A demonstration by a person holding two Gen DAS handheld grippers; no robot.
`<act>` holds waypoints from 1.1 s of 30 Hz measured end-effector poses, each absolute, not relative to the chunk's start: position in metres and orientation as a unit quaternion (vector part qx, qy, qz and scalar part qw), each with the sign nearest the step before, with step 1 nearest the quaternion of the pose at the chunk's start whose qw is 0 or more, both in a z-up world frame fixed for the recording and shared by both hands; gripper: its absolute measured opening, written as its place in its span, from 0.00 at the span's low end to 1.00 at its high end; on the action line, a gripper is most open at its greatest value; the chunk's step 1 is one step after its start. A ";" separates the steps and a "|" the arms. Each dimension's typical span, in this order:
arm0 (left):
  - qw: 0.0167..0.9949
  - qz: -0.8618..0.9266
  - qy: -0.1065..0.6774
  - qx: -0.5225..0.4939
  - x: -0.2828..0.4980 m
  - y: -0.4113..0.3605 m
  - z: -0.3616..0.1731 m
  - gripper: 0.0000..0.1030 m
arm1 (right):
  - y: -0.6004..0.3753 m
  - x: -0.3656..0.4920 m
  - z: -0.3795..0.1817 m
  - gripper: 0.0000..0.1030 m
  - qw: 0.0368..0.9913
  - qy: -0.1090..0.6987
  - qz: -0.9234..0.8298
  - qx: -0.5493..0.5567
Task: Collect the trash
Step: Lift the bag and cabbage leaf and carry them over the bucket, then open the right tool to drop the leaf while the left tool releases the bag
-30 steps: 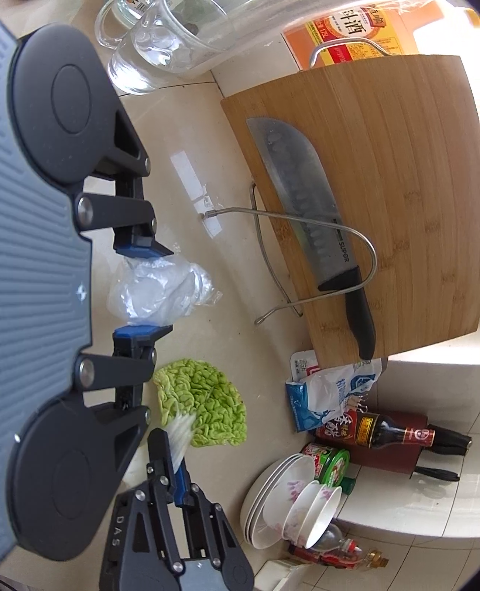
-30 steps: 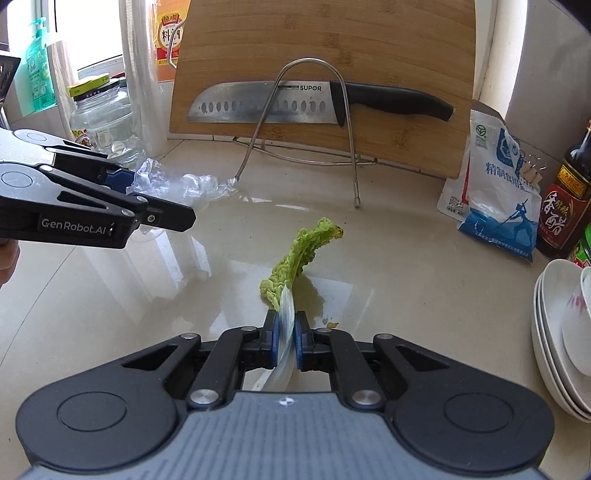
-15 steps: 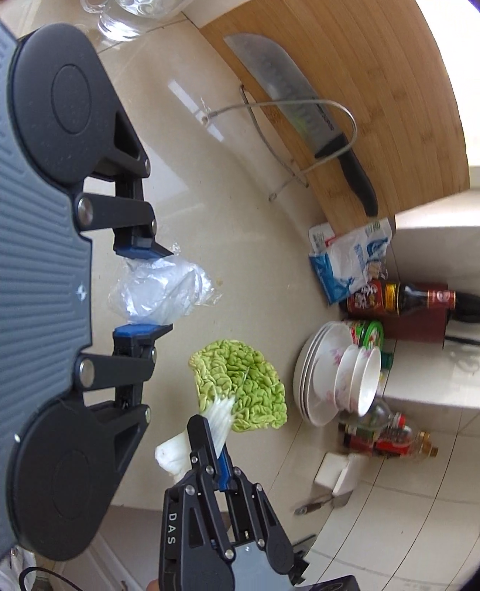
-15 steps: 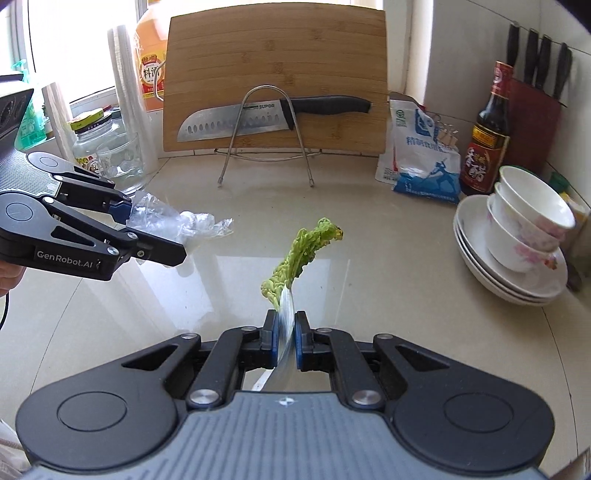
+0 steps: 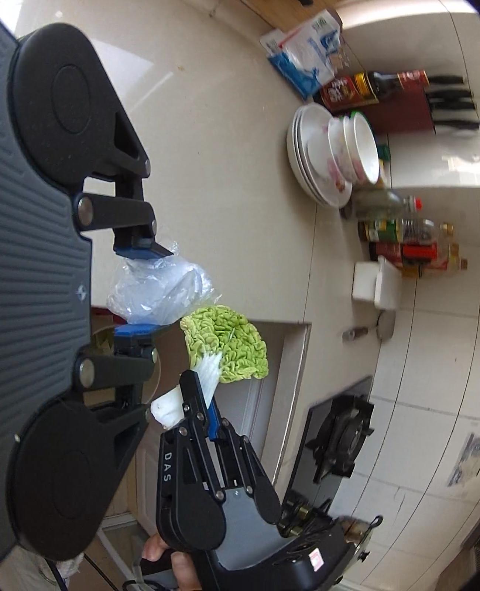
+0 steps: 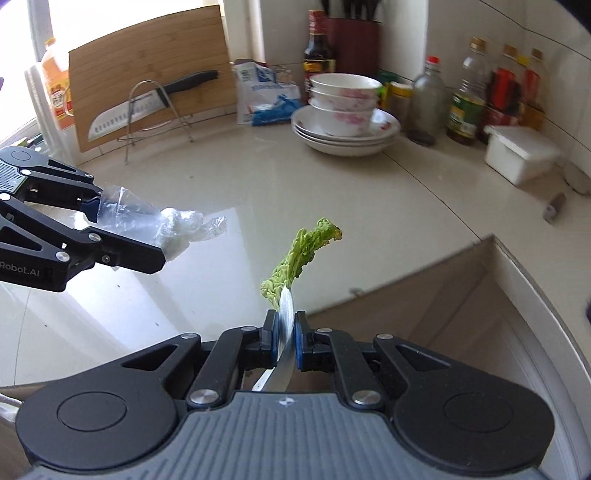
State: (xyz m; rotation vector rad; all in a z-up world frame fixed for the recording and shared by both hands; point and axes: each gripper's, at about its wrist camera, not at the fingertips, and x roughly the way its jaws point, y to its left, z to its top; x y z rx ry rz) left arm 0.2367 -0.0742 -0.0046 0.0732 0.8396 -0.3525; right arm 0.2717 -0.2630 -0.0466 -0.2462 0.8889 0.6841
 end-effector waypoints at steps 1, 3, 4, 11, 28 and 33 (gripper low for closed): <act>0.895 -0.183 0.405 0.039 0.240 -0.084 -0.006 0.30 | -0.274 0.268 -0.050 0.10 0.844 0.426 0.308 -0.113; 0.890 -0.206 0.404 0.046 0.244 -0.103 -0.009 0.30 | -0.297 0.264 -0.062 0.10 0.848 0.441 0.277 -0.102; 0.887 -0.216 0.404 0.050 0.246 -0.113 -0.011 0.30 | -0.305 0.263 -0.068 0.10 0.849 0.447 0.264 -0.098; 0.873 -0.256 0.408 0.071 0.257 -0.165 -0.026 0.30 | -0.361 0.263 -0.137 0.11 0.840 0.503 0.186 -0.075; 0.847 -0.265 0.450 0.097 0.284 -0.235 -0.086 0.30 | -0.410 0.263 -0.207 0.79 0.834 0.535 0.129 -0.029; 0.831 -0.283 0.467 0.106 0.291 -0.260 -0.111 0.30 | -0.418 0.245 -0.195 0.94 0.843 0.524 0.119 -0.024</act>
